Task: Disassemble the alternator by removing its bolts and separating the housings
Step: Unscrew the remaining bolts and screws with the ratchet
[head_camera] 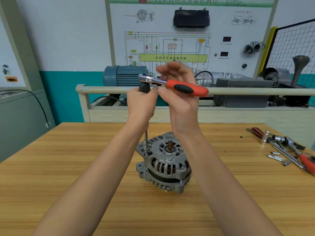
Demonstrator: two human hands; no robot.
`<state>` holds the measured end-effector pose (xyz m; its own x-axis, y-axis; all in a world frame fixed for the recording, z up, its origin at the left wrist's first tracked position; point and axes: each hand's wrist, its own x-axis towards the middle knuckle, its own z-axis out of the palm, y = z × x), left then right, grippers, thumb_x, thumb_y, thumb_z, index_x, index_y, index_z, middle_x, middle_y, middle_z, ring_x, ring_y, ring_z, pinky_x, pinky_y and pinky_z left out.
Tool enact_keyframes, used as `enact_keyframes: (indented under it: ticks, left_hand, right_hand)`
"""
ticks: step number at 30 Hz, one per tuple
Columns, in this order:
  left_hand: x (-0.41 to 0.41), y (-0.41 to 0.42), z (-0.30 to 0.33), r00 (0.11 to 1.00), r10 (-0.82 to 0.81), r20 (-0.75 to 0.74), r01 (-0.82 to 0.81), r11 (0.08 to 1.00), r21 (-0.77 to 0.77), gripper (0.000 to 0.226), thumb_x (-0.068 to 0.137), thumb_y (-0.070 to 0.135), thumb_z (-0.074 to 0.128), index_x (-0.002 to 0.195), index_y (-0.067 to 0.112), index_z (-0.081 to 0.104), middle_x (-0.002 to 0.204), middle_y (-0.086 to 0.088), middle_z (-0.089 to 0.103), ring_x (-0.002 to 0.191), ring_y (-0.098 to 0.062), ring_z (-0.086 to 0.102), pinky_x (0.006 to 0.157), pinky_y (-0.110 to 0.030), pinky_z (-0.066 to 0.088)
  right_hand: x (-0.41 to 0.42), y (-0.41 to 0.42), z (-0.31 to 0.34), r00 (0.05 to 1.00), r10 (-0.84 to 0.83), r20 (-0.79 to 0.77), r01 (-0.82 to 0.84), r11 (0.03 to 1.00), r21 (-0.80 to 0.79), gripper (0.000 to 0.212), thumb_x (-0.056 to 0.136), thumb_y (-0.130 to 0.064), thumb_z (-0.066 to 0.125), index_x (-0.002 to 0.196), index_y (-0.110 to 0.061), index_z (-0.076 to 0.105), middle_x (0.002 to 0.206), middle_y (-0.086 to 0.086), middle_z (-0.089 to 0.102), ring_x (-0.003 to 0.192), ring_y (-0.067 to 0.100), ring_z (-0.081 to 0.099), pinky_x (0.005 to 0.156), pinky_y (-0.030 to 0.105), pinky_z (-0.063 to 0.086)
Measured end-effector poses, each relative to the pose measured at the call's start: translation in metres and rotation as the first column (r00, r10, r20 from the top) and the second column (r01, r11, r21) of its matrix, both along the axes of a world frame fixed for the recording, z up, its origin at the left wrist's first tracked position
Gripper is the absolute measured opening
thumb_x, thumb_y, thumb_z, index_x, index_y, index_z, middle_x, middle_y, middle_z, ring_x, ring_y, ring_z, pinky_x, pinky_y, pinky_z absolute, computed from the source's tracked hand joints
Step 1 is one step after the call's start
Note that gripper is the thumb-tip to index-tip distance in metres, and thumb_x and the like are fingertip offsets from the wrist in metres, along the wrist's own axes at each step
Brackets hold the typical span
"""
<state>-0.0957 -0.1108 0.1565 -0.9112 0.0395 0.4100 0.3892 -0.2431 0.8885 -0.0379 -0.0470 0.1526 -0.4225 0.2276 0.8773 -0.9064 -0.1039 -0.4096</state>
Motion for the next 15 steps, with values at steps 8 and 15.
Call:
enact_keyframes:
  ticks: [8, 15]
  left_hand:
    - [0.001, -0.003, 0.005, 0.999, -0.037, 0.038, 0.037, 0.999, 0.014, 0.032, 0.084, 0.005, 0.060, 0.064, 0.018, 0.038, 0.053, 0.000, 0.031, 0.040, -0.012, 0.025, 0.039, -0.020, 0.021]
    - [0.002, -0.005, 0.016, 0.997, -0.055, 0.049, 0.054, 0.998, 0.025, 0.030, 0.086, 0.006, 0.058, 0.068, 0.017, 0.036, 0.053, -0.001, 0.030, 0.036, -0.010, 0.025, 0.038, -0.018, 0.019]
  right_hand:
    - [-0.001, 0.013, -0.028, 0.865, -0.192, 0.463, 0.190, 0.980, 0.052, 0.046, 0.070, -0.001, 0.066, 0.112, -0.017, 0.056, 0.109, 0.000, 0.063, 0.107, 0.013, 0.061, 0.090, 0.027, 0.051]
    - [-0.012, 0.007, -0.079, 0.573, -0.576, 0.584, -0.125, 0.642, 0.756, 0.022, 0.090, -0.027, 0.065, 0.100, -0.008, 0.066, 0.087, 0.006, 0.068, 0.076, 0.017, 0.062, 0.074, 0.035, 0.050]
